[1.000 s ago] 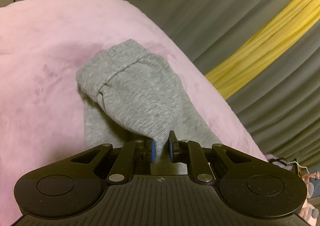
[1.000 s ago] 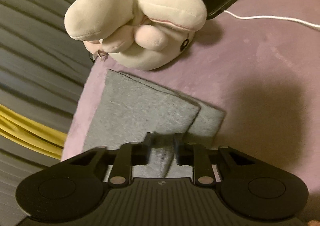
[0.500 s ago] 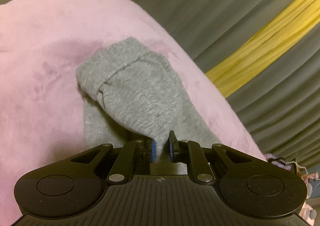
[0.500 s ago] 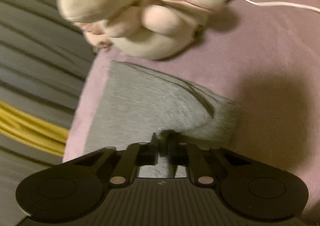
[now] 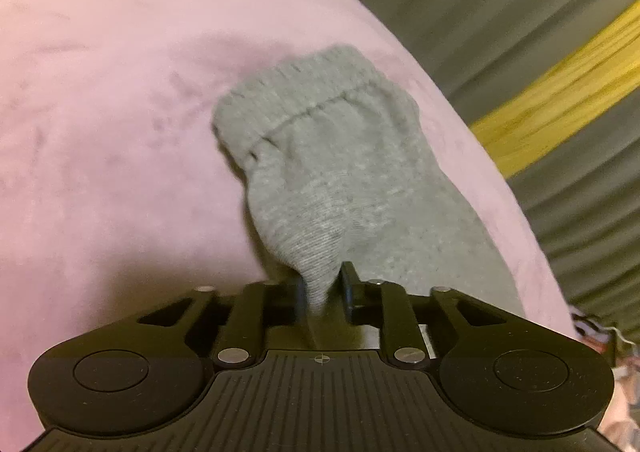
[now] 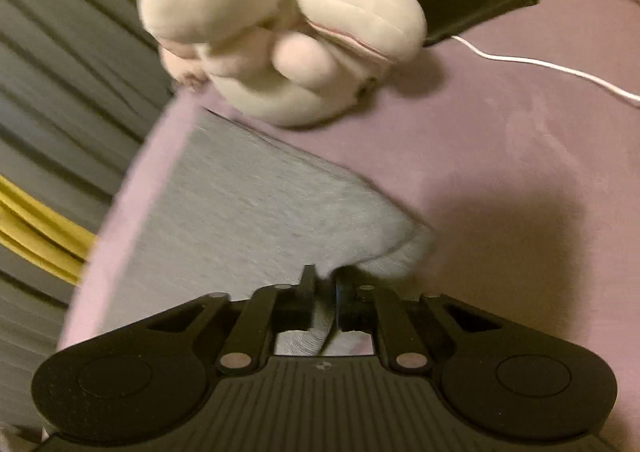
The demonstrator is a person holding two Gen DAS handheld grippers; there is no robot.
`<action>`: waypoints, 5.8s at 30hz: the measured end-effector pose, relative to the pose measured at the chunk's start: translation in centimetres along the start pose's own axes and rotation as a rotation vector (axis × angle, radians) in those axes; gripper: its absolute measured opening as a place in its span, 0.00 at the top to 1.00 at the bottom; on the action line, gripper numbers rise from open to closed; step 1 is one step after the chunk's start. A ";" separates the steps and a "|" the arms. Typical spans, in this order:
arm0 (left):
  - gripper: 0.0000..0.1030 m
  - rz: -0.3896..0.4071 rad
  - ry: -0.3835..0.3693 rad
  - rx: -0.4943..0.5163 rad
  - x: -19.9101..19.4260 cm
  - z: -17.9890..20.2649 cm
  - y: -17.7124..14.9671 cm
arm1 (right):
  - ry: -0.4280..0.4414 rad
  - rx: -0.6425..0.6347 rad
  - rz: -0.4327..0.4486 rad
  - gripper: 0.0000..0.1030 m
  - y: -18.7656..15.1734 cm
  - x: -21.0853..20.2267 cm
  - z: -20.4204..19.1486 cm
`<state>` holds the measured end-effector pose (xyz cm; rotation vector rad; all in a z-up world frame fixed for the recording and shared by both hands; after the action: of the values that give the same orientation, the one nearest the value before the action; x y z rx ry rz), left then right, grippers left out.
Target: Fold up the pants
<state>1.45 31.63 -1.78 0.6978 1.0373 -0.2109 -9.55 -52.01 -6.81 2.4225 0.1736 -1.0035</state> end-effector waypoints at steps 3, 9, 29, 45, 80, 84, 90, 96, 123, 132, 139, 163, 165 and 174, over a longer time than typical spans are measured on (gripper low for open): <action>0.57 0.101 0.079 0.021 -2.1 0.5 0.2 | -0.041 0.002 0.051 0.57 0.9 -1.3 0.8; 0.36 0.188 -0.002 0.189 -4.5 5.4 -1.8 | 0.013 0.103 0.063 0.28 1.8 -1.9 3.8; 0.19 -0.002 -0.066 0.632 2.4 21.5 -18.8 | 0.235 0.210 0.005 0.41 0.1 0.3 3.2; 0.28 -0.036 -0.069 0.526 1.3 19.8 -18.3 | 0.214 0.121 -0.033 0.77 0.3 1.6 1.3; 0.40 -0.336 -0.443 0.723 -0.4 29.0 -24.1 | 0.492 -0.364 -0.358 0.34 -11.0 5.2 -15.2; 0.51 -0.492 -0.391 0.688 3.0 30.2 -26.4 | 0.500 -0.355 -0.353 0.33 -11.7 5.5 -15.4; 0.80 -0.492 -0.413 0.645 3.5 30.8 -27.0 | 0.525 -0.344 -0.356 0.33 -11.2 5.1 -14.4; 0.83 -0.330 -0.453 0.730 -0.6 30.9 -26.1 | 0.519 -0.424 -0.316 0.31 -11.7 3.6 -15.1; 0.62 -0.157 -0.244 0.650 1.8 22.2 -20.8 | 0.375 -0.722 -0.208 0.54 -15.8 2.6 -18.3; 0.61 -0.143 -0.233 0.677 1.7 22.7 -21.3 | 0.325 -0.829 -0.214 0.57 -17.2 3.3 -18.8; 0.61 -0.138 -0.229 0.684 1.8 22.8 -21.5 | 0.278 -0.894 -0.203 0.55 -18.0 4.1 -18.9; 0.60 -0.132 -0.225 0.695 1.6 22.7 -21.7 | 0.234 -0.867 -0.197 0.34 -17.7 4.7 -18.4; 0.60 -0.132 -0.225 0.695 1.6 22.7 -21.7 | 0.233 -0.866 -0.198 0.33 -17.7 4.7 -18.3; 0.59 -0.131 -0.227 0.692 1.6 22.7 -21.7 | 0.228 -0.861 -0.196 0.30 -17.7 4.8 -18.3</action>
<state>8.24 1.15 -5.23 1.1956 0.7834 -0.7683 0.02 -27.98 -6.33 1.7217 0.7635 -0.5449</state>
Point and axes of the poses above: each gripper's, at about its wrist camera, not at the fingertips, and x roughly the way its jaws point, z to its right, y to its top, the point moved 6 cm from there along x, roughly the way its jaws point, and after that the axes turned 9 degrees about y, right-handed, at the moved point
